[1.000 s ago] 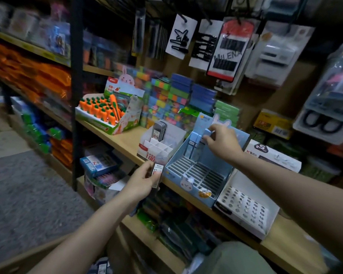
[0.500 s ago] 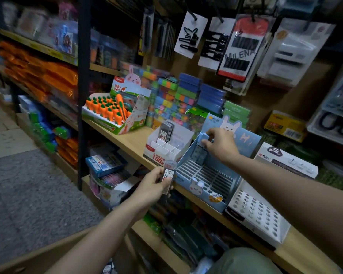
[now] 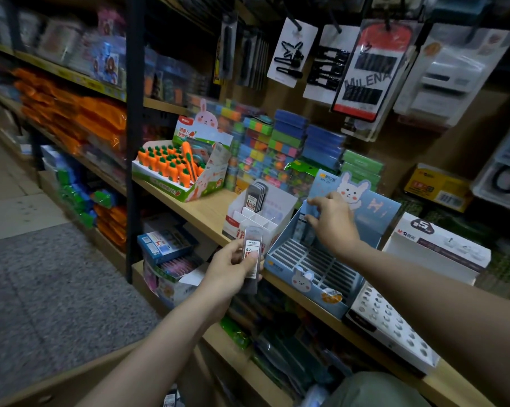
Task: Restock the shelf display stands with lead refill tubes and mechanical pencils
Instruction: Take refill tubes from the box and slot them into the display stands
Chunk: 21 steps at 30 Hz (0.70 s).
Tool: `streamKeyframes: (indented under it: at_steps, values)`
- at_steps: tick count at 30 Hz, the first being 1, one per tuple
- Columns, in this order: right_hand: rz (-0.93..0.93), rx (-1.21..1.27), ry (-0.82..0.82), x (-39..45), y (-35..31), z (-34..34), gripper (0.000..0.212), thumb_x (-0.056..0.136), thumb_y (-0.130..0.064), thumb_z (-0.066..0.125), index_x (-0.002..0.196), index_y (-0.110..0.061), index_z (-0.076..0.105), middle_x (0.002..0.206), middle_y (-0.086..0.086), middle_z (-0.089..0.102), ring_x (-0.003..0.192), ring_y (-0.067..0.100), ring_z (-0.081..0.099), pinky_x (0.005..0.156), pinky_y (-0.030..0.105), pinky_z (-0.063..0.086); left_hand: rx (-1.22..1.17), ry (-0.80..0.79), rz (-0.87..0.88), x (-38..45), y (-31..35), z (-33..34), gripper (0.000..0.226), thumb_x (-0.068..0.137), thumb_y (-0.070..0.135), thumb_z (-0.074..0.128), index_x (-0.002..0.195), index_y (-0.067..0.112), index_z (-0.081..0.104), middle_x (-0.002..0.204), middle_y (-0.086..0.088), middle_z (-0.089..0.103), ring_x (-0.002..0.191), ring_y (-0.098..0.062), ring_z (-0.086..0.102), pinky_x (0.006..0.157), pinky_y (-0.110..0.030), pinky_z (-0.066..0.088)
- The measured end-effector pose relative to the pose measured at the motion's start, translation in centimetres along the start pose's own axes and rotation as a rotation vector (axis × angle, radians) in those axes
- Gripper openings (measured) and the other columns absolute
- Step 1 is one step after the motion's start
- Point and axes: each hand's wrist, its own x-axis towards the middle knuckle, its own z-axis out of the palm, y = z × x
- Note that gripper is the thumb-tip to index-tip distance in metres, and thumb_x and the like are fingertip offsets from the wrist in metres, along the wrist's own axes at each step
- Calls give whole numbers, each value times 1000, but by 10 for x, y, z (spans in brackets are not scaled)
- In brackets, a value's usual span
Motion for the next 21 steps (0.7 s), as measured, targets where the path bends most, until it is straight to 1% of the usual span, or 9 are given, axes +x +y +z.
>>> streamKeyframes:
  at_steps: [5,8,11,12,14,16,17,19,21]
  values:
    - [6,-26,-67,4,-1,-7,40,92,-17,65,130,-9,60,115,15,56,102,34,56,89,47,49,-21,22,-5,-4,5,2,20,98,15,55,115,20,63,96,-4,71,76,-11,70,67,-27,55]
    - [-29,29,-51,1,-2,-13,47,92,-17,64,138,-16,54,112,12,61,102,30,58,89,43,49,-35,27,-1,-6,7,1,20,97,13,56,114,19,64,95,-1,72,77,-8,70,70,-29,57]
    - [13,254,95,-5,-14,-21,35,95,-21,60,130,-19,58,97,3,65,81,19,65,77,35,55,-11,48,33,-7,11,-4,18,94,14,60,110,23,64,97,4,75,86,-11,71,77,-34,57]
    - [48,356,69,-8,-21,-24,26,95,-24,60,121,-20,62,94,1,66,71,15,67,69,30,57,-1,60,49,-6,12,-6,17,94,15,62,108,24,64,99,5,75,89,-11,70,77,-32,55]
    - [71,557,-145,-16,-36,-26,16,94,-27,62,108,-21,66,95,-1,68,65,11,70,60,23,58,6,87,81,-5,14,-7,16,93,16,63,105,26,63,99,6,75,90,-8,70,71,-25,52]
    - [9,670,-351,-23,-51,-24,19,91,-27,65,110,-21,67,97,0,69,74,12,72,64,25,60,34,81,109,-4,17,-7,18,93,17,63,108,26,64,99,7,75,92,-6,69,69,-21,51]
    - [-32,678,-404,-26,-58,-22,24,89,-27,68,112,-20,67,97,1,70,76,13,72,67,26,60,54,62,121,-3,18,-6,20,94,18,62,113,25,64,102,6,74,95,-7,68,70,-20,51]
    - [-89,602,-422,-29,-68,-18,28,85,-25,74,112,-18,68,95,1,72,77,13,72,72,30,61,79,6,160,-3,19,-4,23,94,17,61,117,23,64,105,3,74,99,-8,68,73,-18,51]
    - [-97,543,-409,-24,-73,-17,25,83,-20,76,107,-18,70,93,2,73,75,13,72,72,32,61,106,-4,189,-2,20,-4,21,95,17,61,115,23,64,104,3,74,100,-9,67,77,-18,51]
